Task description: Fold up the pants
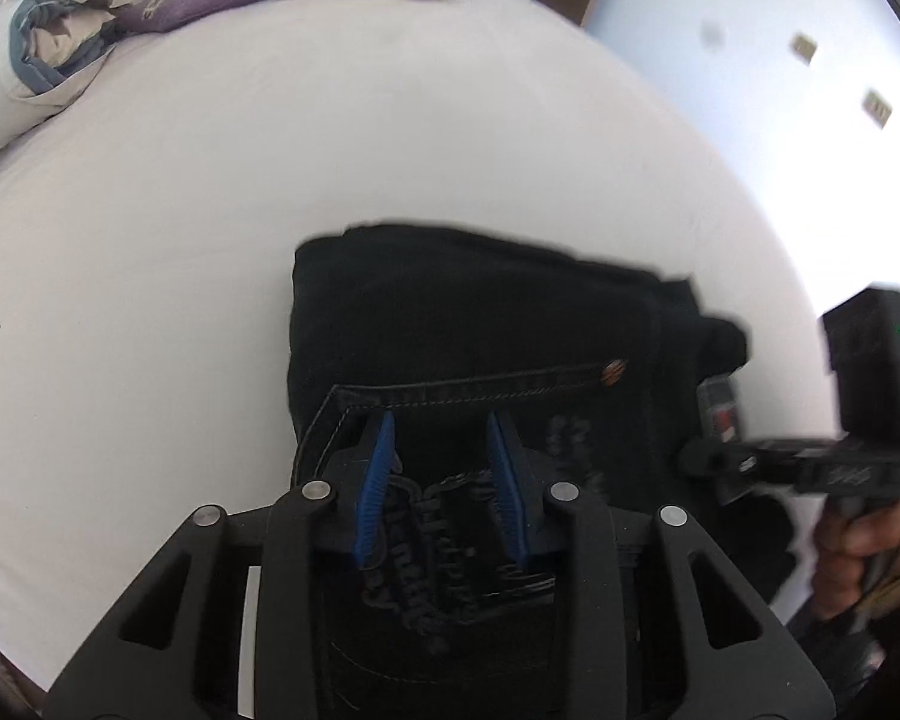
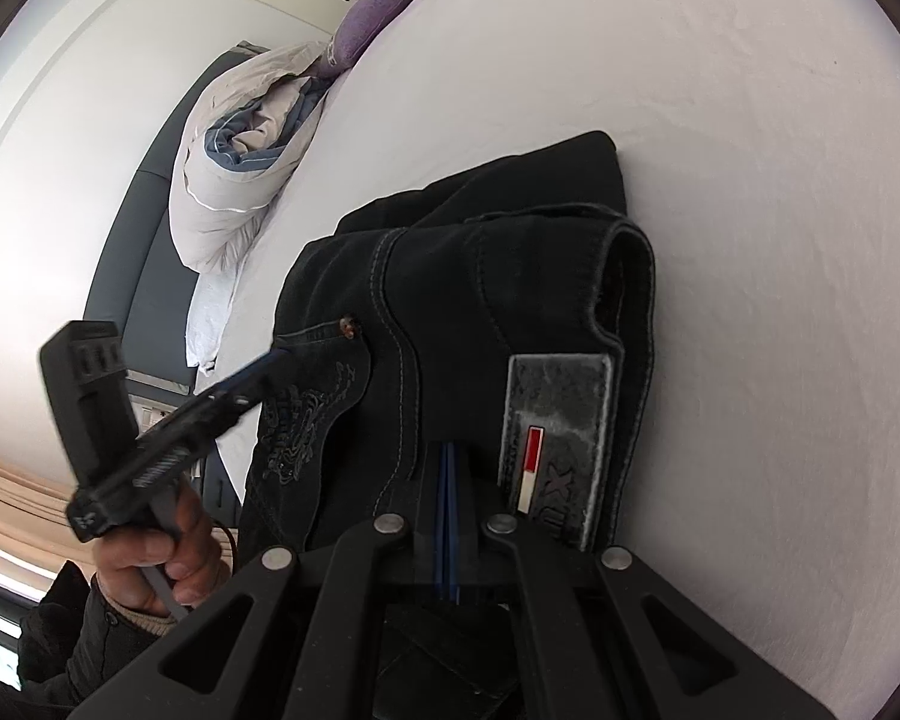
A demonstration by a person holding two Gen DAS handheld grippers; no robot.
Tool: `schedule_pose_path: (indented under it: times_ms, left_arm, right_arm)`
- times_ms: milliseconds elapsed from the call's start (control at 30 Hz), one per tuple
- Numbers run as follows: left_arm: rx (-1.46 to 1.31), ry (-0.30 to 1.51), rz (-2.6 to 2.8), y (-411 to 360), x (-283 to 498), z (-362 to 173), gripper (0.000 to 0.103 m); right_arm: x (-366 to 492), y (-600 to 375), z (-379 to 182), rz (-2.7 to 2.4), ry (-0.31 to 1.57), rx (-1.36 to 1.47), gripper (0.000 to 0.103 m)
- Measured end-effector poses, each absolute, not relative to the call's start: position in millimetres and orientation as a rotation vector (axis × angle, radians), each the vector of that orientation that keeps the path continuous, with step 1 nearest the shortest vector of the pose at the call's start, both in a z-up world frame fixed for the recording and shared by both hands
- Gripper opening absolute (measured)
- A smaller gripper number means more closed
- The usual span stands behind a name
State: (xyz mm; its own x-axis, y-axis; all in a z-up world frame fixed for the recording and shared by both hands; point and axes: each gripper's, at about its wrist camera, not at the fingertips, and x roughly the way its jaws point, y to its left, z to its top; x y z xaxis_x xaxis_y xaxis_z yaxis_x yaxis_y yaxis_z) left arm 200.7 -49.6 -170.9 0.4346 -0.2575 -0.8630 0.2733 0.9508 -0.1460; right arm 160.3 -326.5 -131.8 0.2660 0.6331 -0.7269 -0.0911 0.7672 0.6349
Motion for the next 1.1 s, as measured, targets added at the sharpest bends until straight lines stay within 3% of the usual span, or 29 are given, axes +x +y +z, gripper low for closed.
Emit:
schedule_pose_path:
  times_ms: [100, 300, 433, 500, 533, 667, 767, 800, 833, 900, 1100]
  left_arm:
    - [0.160, 1.056, -0.314, -70.2, 186.9, -179.6, 0.030]
    - [0.120, 1.007, -0.280, -66.4, 155.2, -174.6, 0.029]
    - [0.235, 0.984, -0.281, -65.6, 120.0, -170.7, 0.029]
    - [0.247, 0.969, -0.288, -61.2, 105.9, -167.4, 0.029]
    - [0.239, 0.969, -0.291, -54.1, 99.0, -165.9, 0.029]
    - [0.128, 0.974, -0.334, -28.0, 95.1, -146.3, 0.029]
    - [-0.018, 1.002, -0.385, 2.3, 111.4, -134.6, 0.031]
    - [-0.058, 1.016, -0.391, 8.2, 122.9, -131.8, 0.040]
    - [-0.107, 1.021, -0.401, 13.1, 134.7, -130.0, 0.070]
    - [-0.196, 1.006, -0.438, 20.1, 150.6, -127.6, 0.095]
    - [-0.317, 1.117, -0.453, 21.2, 203.2, -149.9, 0.095]
  right_arm:
    - [160.6, -317.8, -128.5, 0.508, 1.214, 0.499, 0.000]
    - [160.1, -312.7, -127.0, 0.490, 1.217, 0.472, 0.000]
    - [151.4, -308.9, -115.3, 0.490, 1.205, 0.433, 0.001]
    - [139.8, -311.4, -102.7, 0.500, 1.170, 0.425, 0.022]
    - [133.6, -315.5, -96.5, 0.511, 1.143, 0.442, 0.027]
    - [114.7, -344.4, -79.2, 0.486, 1.057, 0.523, 0.065]
    - [118.4, -366.2, -88.2, 0.432, 1.075, 0.596, 0.066]
    - [121.0, -370.7, -92.3, 0.402, 1.087, 0.614, 0.068]
    - [124.4, -373.4, -96.5, 0.386, 1.100, 0.645, 0.068]
    - [132.9, -374.0, -107.3, 0.380, 1.125, 0.703, 0.068]
    - [155.1, -349.3, -119.4, 0.385, 1.185, 0.657, 0.069]
